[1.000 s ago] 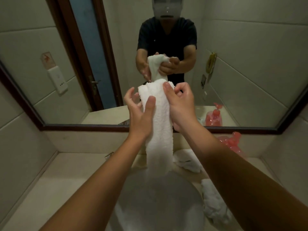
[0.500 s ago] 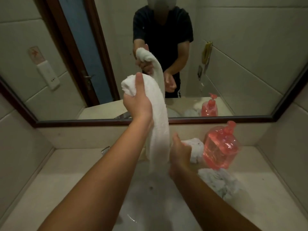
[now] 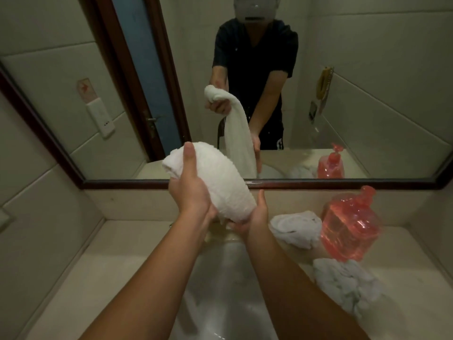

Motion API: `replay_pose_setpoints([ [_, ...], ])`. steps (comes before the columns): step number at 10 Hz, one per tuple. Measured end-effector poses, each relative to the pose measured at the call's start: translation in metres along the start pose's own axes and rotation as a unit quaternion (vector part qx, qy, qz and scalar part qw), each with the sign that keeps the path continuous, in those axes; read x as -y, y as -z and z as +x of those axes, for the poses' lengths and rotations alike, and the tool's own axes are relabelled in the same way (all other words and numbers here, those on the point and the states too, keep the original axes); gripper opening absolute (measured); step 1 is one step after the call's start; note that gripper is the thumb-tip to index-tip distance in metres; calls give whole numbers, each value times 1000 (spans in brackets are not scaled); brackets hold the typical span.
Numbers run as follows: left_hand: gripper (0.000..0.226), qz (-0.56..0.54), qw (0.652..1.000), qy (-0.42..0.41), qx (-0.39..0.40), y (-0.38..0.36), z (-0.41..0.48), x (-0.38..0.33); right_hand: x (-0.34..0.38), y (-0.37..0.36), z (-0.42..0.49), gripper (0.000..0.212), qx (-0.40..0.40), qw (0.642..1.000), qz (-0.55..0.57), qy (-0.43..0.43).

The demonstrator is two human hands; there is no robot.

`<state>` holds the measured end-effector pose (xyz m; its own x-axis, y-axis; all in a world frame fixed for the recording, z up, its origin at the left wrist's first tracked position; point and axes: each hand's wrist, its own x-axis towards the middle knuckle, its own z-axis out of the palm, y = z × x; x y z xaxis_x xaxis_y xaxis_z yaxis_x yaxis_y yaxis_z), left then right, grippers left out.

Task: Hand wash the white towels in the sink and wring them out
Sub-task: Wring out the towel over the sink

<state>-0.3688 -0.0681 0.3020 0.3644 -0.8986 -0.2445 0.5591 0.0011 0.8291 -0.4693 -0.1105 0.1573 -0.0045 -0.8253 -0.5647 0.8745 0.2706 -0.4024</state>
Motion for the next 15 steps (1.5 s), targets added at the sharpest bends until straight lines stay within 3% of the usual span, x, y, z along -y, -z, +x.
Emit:
replay_pose_setpoints([
  [1, 71, -35, 998, 8, 48, 15, 9, -6, -2, 6, 8, 55, -31, 998, -25, 42],
  [2, 67, -13, 998, -4, 63, 28, 16, -14, 4, 2, 0, 47, -42, 998, -47, 19],
  [3, 49, 65, 994, -68, 50, 36, 29, -16, 13, 2, 2, 45, -57, 991, -66, 101],
  [4, 46, 165, 976, -129, 61, 39, 35, -13, 30, -8, -9, 52, -21, 985, -39, 164],
  [5, 28, 286, 929, -199, 128, 33, 38, -6, 47, -26, -37, 45, 45, 968, -95, 228],
  [6, 26, 332, 902, -219, 168, 25, 39, 3, 58, -35, -57, 37, 70, 945, -182, 262],
  [7, 41, 301, 888, -187, 292, 8, 40, 12, 63, -52, -81, 32, 161, 925, -217, 266],
  [8, 71, 317, 842, -116, 420, -7, 37, 19, 69, -66, -100, 50, 207, 911, -263, 241],
  [9, 37, 306, 866, -118, 378, -15, 35, 31, 78, -65, -94, 76, 181, 930, -237, 215],
  [10, 39, 326, 870, -110, 352, -23, 33, 47, 82, -40, -92, 102, 206, 937, -194, 206],
  [11, 28, 304, 891, -91, 325, -21, 34, 58, 86, -7, -82, 94, 144, 949, -172, 222],
  [12, 22, 167, 945, 13, 280, -12, 43, 76, 78, 54, -59, 88, 2, 966, -206, 158],
  [13, 44, 49, 930, 133, 340, -3, 41, 95, 46, 86, -63, 52, 13, 979, -200, 44],
  [14, 33, 6, 900, 155, 408, 1, 46, 116, 29, 110, -62, 70, 78, 965, -246, -42],
  [15, 89, 1, 888, 204, 412, 11, 76, 157, 19, 132, -44, 101, 276, 943, -94, -162],
])
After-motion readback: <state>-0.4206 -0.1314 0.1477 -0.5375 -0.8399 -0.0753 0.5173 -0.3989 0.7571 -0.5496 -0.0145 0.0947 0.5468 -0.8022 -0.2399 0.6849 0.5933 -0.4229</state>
